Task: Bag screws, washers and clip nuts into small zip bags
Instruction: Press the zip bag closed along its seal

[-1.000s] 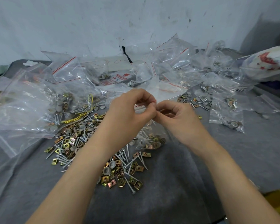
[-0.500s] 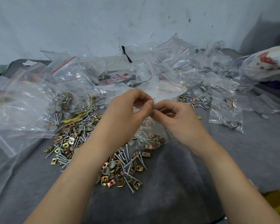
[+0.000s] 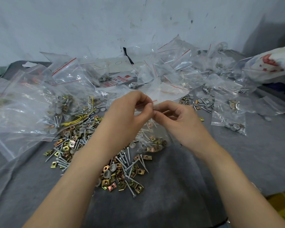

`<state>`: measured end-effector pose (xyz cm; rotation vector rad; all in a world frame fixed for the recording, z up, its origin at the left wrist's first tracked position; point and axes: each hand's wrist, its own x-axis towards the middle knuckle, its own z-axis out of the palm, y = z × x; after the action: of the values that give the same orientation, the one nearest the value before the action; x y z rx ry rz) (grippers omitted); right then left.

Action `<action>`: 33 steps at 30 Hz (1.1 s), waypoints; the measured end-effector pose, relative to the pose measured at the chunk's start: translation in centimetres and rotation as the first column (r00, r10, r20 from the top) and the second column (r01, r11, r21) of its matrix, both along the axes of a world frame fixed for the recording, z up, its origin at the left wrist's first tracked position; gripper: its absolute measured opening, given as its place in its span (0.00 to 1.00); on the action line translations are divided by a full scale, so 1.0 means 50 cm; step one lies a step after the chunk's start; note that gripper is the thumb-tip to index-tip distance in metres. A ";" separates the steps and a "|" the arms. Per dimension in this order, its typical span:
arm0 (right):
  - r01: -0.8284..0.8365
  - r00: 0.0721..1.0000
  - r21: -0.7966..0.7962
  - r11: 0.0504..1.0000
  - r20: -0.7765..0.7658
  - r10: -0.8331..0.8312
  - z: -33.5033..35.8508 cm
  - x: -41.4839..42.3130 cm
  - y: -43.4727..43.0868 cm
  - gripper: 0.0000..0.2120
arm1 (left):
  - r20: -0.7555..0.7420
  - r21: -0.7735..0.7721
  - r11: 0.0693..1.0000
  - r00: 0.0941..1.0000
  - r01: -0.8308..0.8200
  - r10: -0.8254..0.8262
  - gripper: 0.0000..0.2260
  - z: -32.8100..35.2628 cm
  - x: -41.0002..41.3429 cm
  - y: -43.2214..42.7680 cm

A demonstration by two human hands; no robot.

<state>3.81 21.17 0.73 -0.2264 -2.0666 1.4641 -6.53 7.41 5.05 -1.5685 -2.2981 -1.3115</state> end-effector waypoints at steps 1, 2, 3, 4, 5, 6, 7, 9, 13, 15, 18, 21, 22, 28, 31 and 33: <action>-0.010 1.000 -0.022 1.000 -0.017 0.010 0.001 0.002 0.000 0.04 | 0.005 0.004 1.000 1.000 -0.002 0.002 0.05 0.001 0.000 0.000; -0.018 0.999 -0.050 0.999 -0.038 0.016 0.004 0.004 0.000 0.05 | 0.008 0.005 1.000 1.000 -0.001 0.001 0.05 0.003 -0.001 -0.001; -0.019 0.998 -0.073 0.997 -0.062 0.015 0.007 0.006 0.001 0.05 | 0.009 0.004 1.000 1.000 0.001 -0.001 0.04 0.004 -0.001 -0.001; -0.013 0.997 -0.085 0.996 -0.083 0.006 0.010 0.007 0.000 0.05 | 0.007 0.001 1.000 1.000 0.003 -0.003 0.04 0.004 -0.001 -0.001; 0.001 0.995 -0.090 0.996 -0.099 -0.010 0.013 0.006 -0.001 0.06 | 0.003 -0.001 1.000 1.000 0.003 -0.003 0.03 0.004 0.000 0.000; 0.020 0.993 -0.094 0.995 -0.113 -0.030 0.015 0.004 -0.004 0.06 | -0.004 0.000 1.000 1.000 -0.003 0.003 0.02 0.003 0.002 0.001; 0.039 0.990 -0.106 0.994 -0.129 -0.052 0.016 0.000 -0.008 0.06 | -0.014 0.008 1.000 1.000 -0.014 0.014 0.02 0.001 0.004 0.002; 0.065 0.983 -0.136 0.989 -0.163 -0.087 0.012 -0.012 -0.021 0.05 | -0.032 0.034 0.999 0.999 -0.043 0.044 0.01 -0.003 0.006 0.006; 0.172 0.965 -0.137 0.976 -0.176 -0.195 0.000 -0.028 -0.048 0.06 | -0.060 0.051 0.996 0.995 -0.073 0.076 0.02 -0.006 0.012 0.012; 0.231 0.947 -0.144 0.962 -0.192 -0.256 0.001 -0.031 -0.053 0.07 | -0.067 0.044 0.997 0.996 -0.063 0.066 0.01 -0.003 0.015 0.013; 0.288 0.921 -0.191 0.938 -0.214 -0.326 0.007 -0.033 -0.051 0.11 | -0.055 0.049 0.997 0.997 -0.052 0.054 0.06 0.005 0.015 0.008; 0.298 0.909 -0.224 0.928 -0.229 -0.348 0.017 -0.030 -0.049 0.09 | -0.035 0.062 0.997 0.998 -0.053 0.055 0.08 0.012 0.015 0.008; 0.271 0.918 -0.231 0.935 -0.229 -0.322 0.019 -0.029 -0.049 0.08 | -0.037 0.064 0.996 0.997 -0.058 0.061 0.07 0.012 0.016 0.009; 0.168 0.952 -0.198 0.966 -0.221 -0.211 0.017 -0.025 -0.050 0.09 | -0.070 0.056 0.995 0.994 -0.086 0.090 0.03 0.004 0.021 0.008; 0.205 0.927 -0.242 0.948 -0.263 -0.267 0.023 -0.024 -0.047 0.08 | -0.088 0.068 0.993 0.991 -0.094 0.100 0.01 0.004 0.030 0.007; 0.244 0.904 -0.276 0.930 -0.282 -0.321 0.028 -0.022 -0.041 0.09 | -0.093 0.071 0.994 0.991 -0.089 0.095 0.01 0.005 0.037 0.007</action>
<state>2.69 19.14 2.15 -0.3425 -1.5270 1.4511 -4.67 7.78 5.31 -1.4533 -2.2174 -1.2488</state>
